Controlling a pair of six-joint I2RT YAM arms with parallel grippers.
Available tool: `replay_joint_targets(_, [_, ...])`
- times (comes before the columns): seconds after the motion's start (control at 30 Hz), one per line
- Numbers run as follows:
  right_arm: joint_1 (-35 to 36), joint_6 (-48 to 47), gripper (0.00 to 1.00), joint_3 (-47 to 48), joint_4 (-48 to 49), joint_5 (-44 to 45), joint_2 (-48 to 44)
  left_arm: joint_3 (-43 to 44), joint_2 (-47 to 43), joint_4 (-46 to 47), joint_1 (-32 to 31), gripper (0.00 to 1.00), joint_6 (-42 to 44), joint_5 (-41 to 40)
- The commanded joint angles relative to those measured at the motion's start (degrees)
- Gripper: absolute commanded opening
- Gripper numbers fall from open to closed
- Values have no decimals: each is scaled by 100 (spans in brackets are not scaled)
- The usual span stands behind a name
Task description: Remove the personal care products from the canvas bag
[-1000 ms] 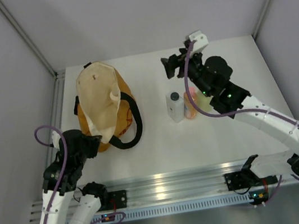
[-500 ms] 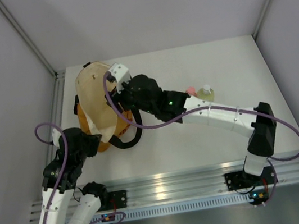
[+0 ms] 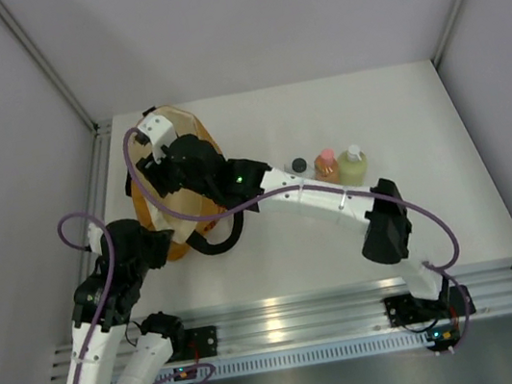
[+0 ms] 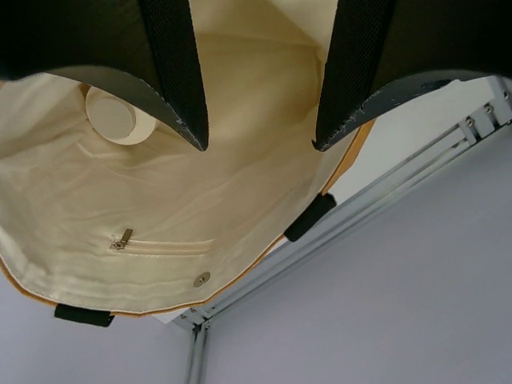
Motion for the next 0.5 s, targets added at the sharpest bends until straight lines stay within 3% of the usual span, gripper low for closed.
replay_joint_targets(0.0, [-199,336,54,690,-177,210,555,-6,6,78,10,0,-285,-83])
replay_joint_targets(0.33, [-708,635,51,1745,-361,200,1671,-32,-47,69,10,0,-312,-74])
replay_joint_targets(0.47, [-744,574,49,1763,-563,674,1926,-49,-152,60,1,0,-312,-144])
